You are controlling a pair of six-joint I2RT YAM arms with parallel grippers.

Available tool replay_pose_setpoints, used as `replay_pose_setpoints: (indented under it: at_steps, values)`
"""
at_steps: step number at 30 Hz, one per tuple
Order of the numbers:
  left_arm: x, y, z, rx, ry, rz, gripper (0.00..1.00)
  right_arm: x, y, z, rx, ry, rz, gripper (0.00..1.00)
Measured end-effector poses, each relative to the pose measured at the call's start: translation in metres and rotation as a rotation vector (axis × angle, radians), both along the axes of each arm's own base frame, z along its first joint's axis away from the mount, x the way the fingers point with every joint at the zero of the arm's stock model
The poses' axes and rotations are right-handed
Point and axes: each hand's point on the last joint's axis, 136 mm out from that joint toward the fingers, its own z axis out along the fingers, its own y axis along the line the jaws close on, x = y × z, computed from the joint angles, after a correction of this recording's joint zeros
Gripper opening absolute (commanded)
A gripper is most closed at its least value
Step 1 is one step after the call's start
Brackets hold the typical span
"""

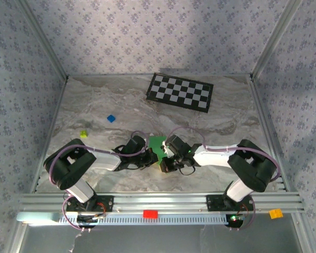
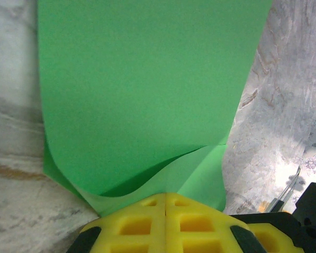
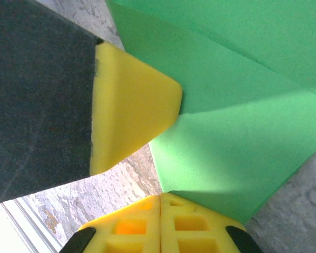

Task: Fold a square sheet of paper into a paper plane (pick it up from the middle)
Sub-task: Third fold the triangle at the center of the table.

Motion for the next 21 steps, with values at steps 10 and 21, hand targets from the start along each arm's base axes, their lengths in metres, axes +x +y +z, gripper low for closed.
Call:
replay_pose_setpoints:
  at_steps: [10,21]
  values:
    - [0.000,0.000,0.000,0.006,0.002,0.001,0.00,-0.007,-0.007,0.000,0.029,0.013,-0.023,0.09]
    - [0.000,0.000,0.000,0.010,0.005,0.001,0.00,-0.019,-0.019,-0.001,0.043,0.029,-0.022,0.10]
